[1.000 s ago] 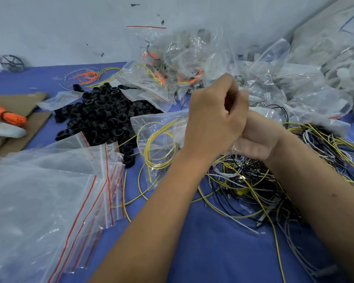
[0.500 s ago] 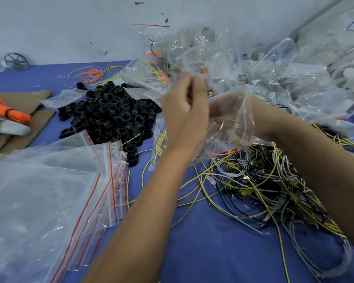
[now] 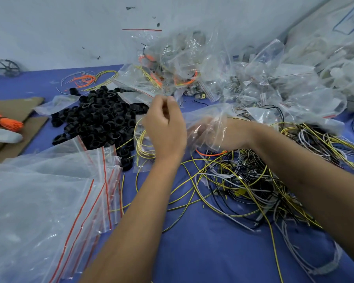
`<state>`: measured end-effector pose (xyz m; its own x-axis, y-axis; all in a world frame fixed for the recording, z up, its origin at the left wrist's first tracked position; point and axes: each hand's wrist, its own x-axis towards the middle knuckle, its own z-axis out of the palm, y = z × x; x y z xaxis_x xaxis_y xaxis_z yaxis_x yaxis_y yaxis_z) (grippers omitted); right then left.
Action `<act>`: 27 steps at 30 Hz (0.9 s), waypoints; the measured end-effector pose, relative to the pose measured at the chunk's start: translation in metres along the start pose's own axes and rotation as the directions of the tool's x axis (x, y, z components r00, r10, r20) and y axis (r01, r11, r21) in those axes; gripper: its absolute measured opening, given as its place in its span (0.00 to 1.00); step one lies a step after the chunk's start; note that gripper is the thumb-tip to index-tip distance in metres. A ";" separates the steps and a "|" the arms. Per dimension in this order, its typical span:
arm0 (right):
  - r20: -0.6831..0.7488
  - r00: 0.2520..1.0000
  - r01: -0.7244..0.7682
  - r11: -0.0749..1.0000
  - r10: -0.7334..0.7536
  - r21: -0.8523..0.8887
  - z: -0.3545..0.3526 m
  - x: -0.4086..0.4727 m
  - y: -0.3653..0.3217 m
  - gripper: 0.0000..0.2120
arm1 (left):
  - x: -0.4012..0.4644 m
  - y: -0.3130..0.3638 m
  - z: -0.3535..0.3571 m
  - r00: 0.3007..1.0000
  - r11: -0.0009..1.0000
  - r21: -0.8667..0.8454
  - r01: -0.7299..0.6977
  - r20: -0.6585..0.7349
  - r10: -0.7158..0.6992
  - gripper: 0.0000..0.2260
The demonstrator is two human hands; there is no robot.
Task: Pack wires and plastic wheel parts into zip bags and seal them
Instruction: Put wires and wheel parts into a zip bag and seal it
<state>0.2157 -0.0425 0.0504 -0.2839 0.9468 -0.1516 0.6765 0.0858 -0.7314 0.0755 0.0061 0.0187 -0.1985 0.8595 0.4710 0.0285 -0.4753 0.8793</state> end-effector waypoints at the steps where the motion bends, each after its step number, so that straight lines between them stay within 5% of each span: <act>1: -0.026 1.000 -0.008 0.999 0.009 0.049 -0.001 -0.001 0.001 0.11 | -0.006 0.004 0.004 1.000 0.999 -0.035 -0.005 0.011 0.005 0.13; 4: -0.107 0.991 0.106 0.962 -0.081 0.251 -0.004 -0.007 -0.003 0.08 | -0.021 0.012 0.016 0.993 0.998 -0.006 -0.063 0.101 0.063 0.13; 9: -0.216 0.952 -0.118 0.912 0.216 0.394 -0.024 -0.016 0.014 0.14 | -0.020 -0.008 0.014 0.920 0.938 0.341 0.056 0.348 -0.181 0.13; 12: -0.252 0.931 -0.142 0.897 0.266 0.420 -0.023 -0.028 0.012 0.09 | -0.017 -0.014 0.013 0.892 0.930 0.340 0.137 0.366 -0.265 0.12; 19: -0.626 0.749 -0.006 0.947 0.218 0.323 -0.026 -0.068 0.020 0.11 | -0.025 0.003 0.027 0.913 0.941 0.338 -0.030 0.393 -0.112 0.12; 23: -0.802 0.553 -0.030 0.967 0.226 0.252 -0.041 -0.112 0.048 0.10 | -0.046 0.034 0.060 0.878 0.948 0.241 -0.208 0.473 0.072 0.14; 27: -0.940 0.271 -0.300 0.946 0.208 0.123 -0.062 -0.153 0.088 0.08 | -0.070 0.056 0.111 0.779 0.924 0.187 -0.332 0.608 0.157 0.12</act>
<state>0.3613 -0.1609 0.0502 0.7024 0.5661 0.4315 0.6416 -0.2410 -0.7282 0.1995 -0.0601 0.0426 0.4452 0.7086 0.5474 0.2753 -0.6901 0.6693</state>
